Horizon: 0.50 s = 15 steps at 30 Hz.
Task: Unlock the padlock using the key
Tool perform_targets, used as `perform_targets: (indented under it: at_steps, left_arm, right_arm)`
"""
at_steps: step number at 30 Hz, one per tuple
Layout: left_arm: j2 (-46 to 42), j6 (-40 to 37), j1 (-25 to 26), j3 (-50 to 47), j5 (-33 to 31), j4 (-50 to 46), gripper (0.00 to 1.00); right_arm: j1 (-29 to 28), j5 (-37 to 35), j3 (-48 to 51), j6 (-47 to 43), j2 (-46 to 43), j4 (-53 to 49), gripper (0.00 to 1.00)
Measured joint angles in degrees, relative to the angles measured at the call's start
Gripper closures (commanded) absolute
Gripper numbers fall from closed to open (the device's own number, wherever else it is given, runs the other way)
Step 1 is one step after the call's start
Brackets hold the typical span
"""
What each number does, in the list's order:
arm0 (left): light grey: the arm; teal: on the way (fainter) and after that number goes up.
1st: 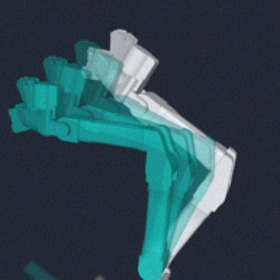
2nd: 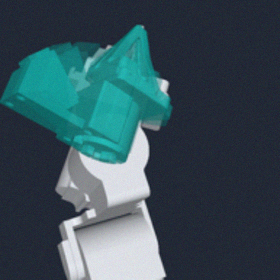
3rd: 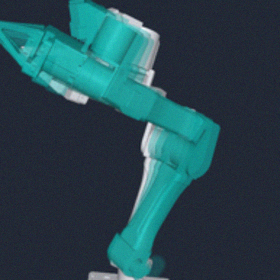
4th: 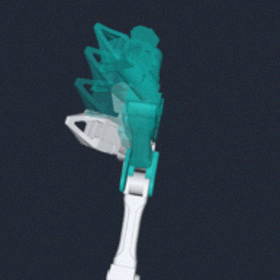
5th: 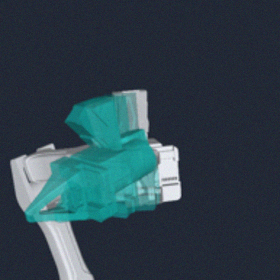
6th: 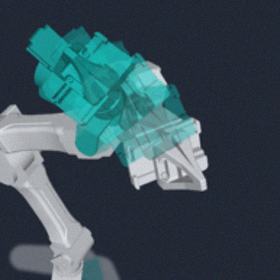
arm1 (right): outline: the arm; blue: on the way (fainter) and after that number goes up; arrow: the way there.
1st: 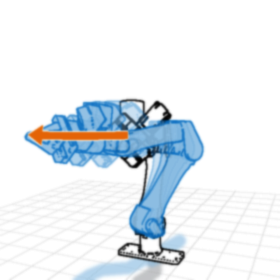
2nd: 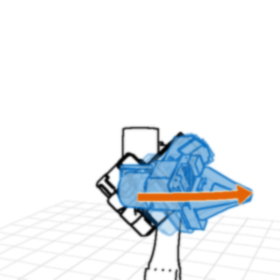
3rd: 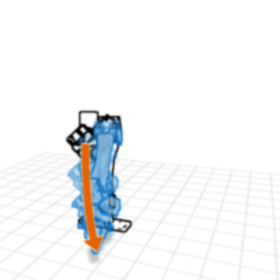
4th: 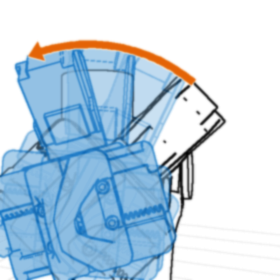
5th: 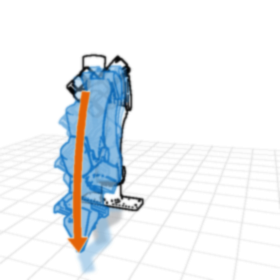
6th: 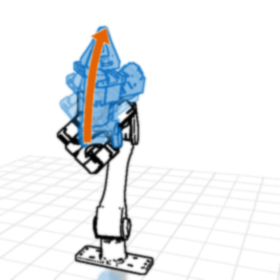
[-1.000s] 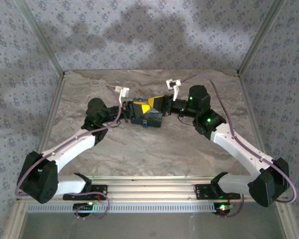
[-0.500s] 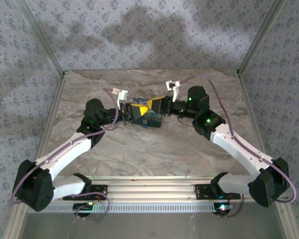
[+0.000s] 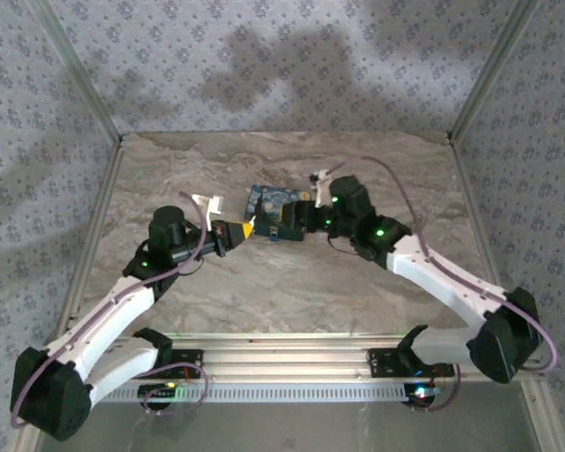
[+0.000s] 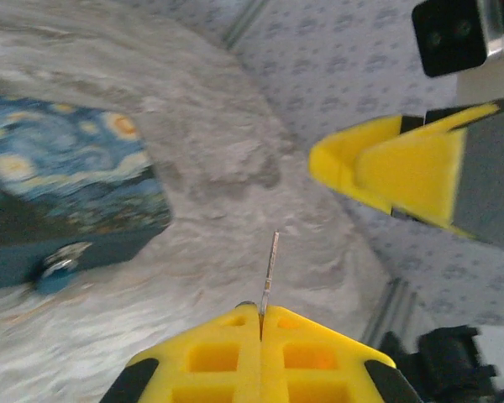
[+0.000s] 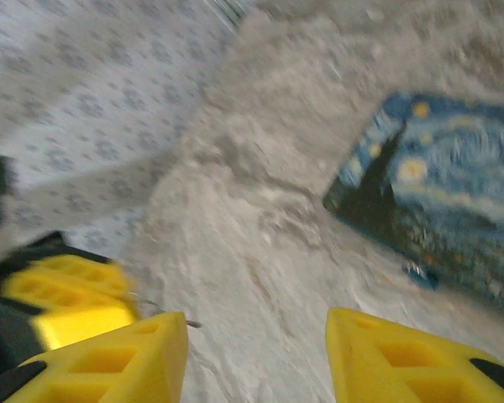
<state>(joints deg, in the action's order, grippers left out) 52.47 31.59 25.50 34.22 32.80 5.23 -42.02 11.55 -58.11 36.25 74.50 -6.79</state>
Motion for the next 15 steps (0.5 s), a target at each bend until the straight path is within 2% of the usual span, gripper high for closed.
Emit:
perform_targets:
  at_steps: [5, 10, 15]
  left_arm:
    - [-3.19, -4.5, 0.13, 0.0, -7.23, -12.31, 1.0]
    - [-5.07, -5.42, 1.05, -1.27, -11.91, -19.1, 1.0]
    - [-5.97, -3.87, 3.19, -4.85, -15.58, -21.4, 1.0]
  right_arm:
    - [-6.38, -7.23, -0.48, 2.19, 12.87, -2.97, 0.54]
    - [-10.43, -11.65, -5.53, 3.08, 24.15, -6.45, 0.54]
    - [-10.49, -14.05, -7.74, 4.07, 27.69, -6.56, 0.55]
